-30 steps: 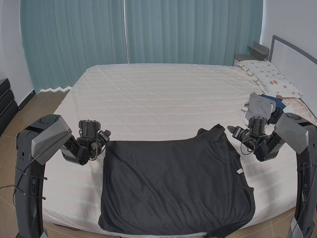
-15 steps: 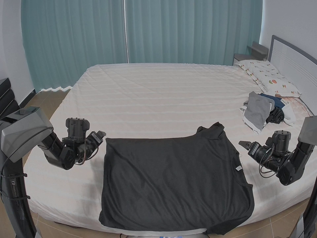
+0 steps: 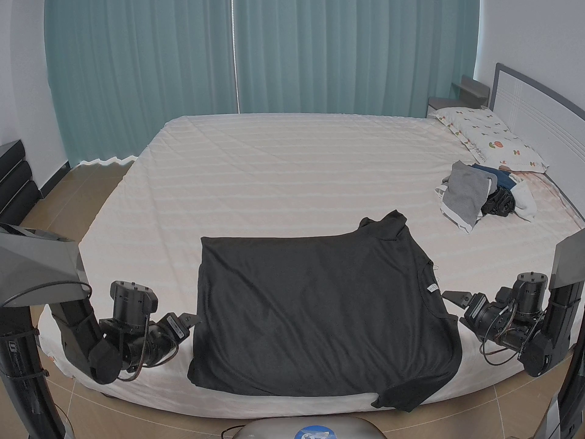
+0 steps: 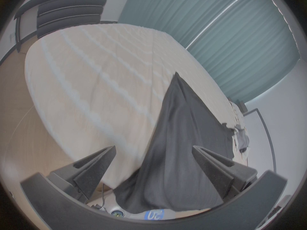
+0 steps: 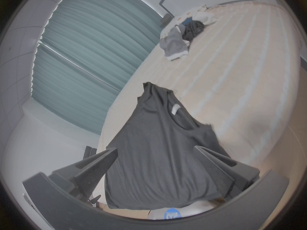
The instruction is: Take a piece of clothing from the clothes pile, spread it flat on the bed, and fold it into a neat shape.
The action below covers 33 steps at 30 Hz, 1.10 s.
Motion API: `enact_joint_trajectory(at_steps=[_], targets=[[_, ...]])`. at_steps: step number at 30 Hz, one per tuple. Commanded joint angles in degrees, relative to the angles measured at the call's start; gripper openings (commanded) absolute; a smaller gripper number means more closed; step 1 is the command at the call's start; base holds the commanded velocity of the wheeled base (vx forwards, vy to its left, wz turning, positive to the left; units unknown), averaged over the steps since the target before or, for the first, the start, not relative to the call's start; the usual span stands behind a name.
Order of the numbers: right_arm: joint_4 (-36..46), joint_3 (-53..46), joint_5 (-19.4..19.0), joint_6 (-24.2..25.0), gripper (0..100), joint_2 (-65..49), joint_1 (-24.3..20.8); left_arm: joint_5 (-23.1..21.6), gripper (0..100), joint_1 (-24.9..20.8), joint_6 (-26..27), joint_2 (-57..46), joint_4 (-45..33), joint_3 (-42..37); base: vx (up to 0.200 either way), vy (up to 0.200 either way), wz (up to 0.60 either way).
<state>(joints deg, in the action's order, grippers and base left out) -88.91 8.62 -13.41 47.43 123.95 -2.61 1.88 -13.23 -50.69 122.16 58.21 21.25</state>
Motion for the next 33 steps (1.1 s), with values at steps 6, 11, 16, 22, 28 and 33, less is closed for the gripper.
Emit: enact_joint_trajectory(at_steps=[6, 11, 16, 22, 28, 33], targets=[[-0.7, -2.7, -1.0, 1.1, 100, 2.1, -0.3, -1.2, 100, -5.3, 3.5, 5.7, 3.4, -6.7, 0.000, 0.000, 0.00], [-0.7, -2.8, -1.3, 1.1, 100, 2.2, -0.3, -1.4, 100, -7.0, 7.4, 8.5, 10.5, -11.1, 0.000, 0.000, 0.00], [-0.7, -2.8, -1.7, 1.1, 100, 2.1, -0.3, -1.2, 100, -7.7, 8.9, 12.4, 19.4, -14.7, 0.000, 0.000, 0.00], [-0.7, -2.9, -1.6, 1.1, 100, 2.0, -0.3, -5.4, 100, -7.7, 7.7, 12.1, 28.3, -19.7, 0.000, 0.000, 0.00], [-0.7, -2.9, -1.5, 1.2, 100, 1.7, -0.1, -5.1, 100, -9.7, -2.9, 10.2, 31.0, -19.0, 0.000, 0.000, 0.00], [-0.7, -2.8, -1.4, 1.3, 100, 1.3, 0.3, -3.0, 100, -13.8, -6.4, 9.5, 31.0, -18.6, 0.000, 0.000, 0.00]])
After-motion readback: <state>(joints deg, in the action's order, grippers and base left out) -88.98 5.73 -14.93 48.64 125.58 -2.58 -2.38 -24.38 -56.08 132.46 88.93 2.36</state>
